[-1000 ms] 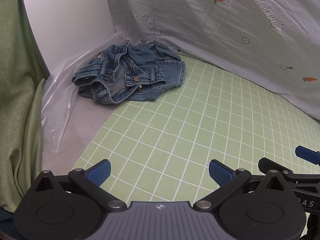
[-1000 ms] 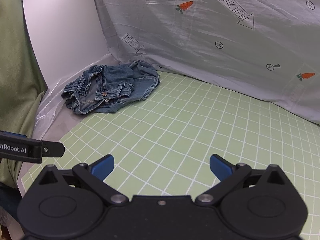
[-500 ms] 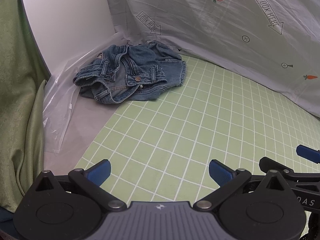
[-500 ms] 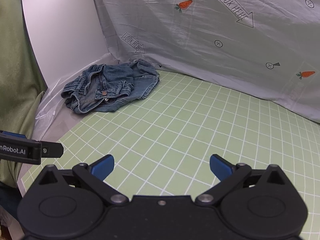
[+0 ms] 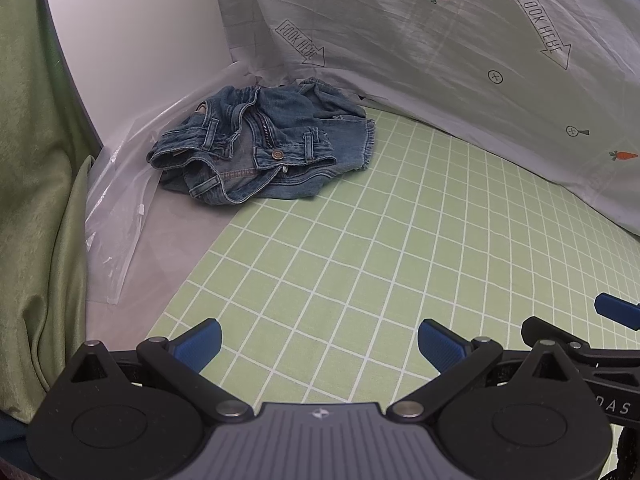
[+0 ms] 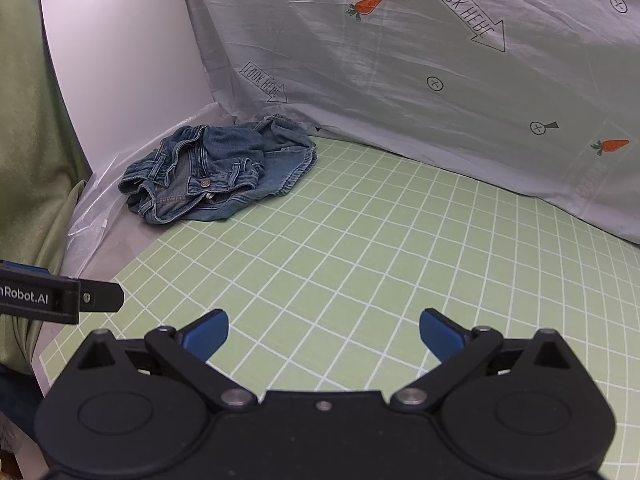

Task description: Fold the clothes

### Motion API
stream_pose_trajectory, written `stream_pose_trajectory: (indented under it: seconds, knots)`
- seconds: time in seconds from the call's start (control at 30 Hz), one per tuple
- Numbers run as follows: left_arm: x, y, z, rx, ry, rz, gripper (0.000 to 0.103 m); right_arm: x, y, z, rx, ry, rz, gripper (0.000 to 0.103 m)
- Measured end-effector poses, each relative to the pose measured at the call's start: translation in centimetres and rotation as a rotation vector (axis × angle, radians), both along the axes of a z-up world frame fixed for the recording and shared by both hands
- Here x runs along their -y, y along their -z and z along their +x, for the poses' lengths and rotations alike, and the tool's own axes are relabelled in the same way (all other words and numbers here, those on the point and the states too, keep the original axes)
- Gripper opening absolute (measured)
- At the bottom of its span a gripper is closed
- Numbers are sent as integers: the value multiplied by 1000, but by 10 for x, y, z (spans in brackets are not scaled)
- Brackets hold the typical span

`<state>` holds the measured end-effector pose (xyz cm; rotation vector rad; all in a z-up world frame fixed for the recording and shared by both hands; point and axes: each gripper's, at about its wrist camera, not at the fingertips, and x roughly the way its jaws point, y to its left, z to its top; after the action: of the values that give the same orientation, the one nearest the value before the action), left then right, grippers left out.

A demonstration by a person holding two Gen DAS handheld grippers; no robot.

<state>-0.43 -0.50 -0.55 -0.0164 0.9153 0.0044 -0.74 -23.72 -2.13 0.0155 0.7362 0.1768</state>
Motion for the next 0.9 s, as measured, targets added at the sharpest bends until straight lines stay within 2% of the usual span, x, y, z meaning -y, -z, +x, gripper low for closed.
stream_pose_trajectory:
  seconds: [0.9]
  knots:
    - [-1,-4,9,-29,-19,-4,103,0,-2,5,-10,-3,1,103]
